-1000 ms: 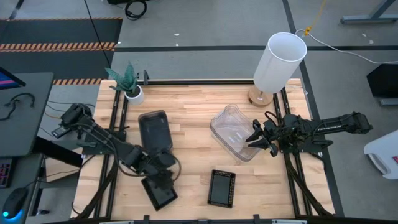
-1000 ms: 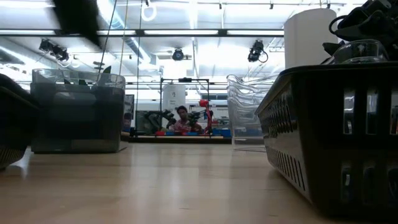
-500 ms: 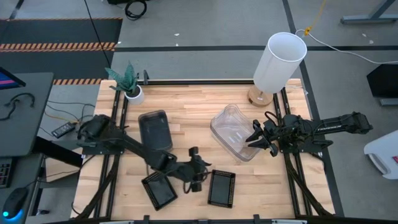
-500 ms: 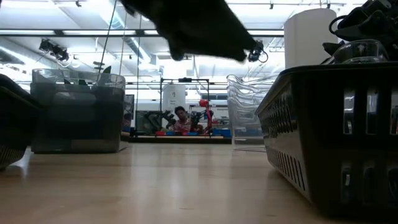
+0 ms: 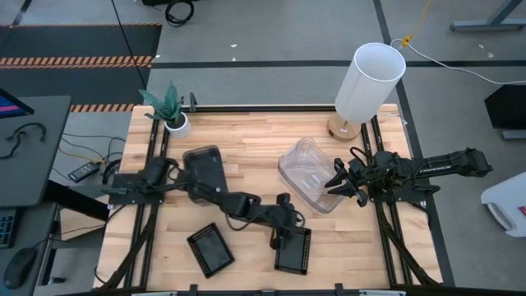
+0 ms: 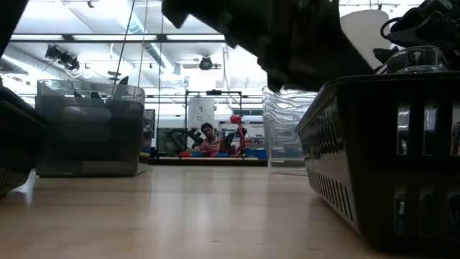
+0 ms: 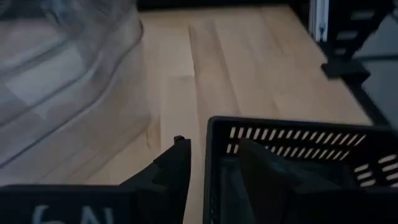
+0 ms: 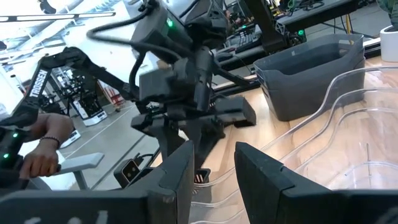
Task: Stack baskets by color
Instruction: Stack the right black bin on top of the left black bin
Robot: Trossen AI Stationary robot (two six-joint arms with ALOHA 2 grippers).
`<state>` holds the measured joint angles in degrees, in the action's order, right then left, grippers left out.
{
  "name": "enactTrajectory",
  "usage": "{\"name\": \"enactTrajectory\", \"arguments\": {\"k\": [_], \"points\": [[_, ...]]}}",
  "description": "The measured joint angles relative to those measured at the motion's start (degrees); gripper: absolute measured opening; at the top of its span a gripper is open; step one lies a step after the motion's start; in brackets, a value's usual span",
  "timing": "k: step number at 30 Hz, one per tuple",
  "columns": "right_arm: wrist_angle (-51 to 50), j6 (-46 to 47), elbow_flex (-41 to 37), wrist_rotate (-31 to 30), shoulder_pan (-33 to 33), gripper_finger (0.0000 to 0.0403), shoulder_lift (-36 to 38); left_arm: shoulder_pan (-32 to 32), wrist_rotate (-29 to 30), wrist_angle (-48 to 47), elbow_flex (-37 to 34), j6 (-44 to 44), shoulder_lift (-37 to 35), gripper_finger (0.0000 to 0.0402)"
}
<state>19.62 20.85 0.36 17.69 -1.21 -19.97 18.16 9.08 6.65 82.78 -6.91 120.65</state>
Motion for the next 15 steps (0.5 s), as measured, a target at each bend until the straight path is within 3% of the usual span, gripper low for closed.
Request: {"name": "enactTrajectory", "arguments": {"k": [9,15], "points": [[0.2,0.0,0.0,-0.02,0.02,0.0122,0.04,-0.38,-2.59,-5.58,2.49,0.85,4.63,0.0139],[0.13,0.0,0.02,-0.02,0.0,0.0122,0.01,-0.38,-2.97,-10.99,2.49,-0.35,5.04,0.0108]]}}
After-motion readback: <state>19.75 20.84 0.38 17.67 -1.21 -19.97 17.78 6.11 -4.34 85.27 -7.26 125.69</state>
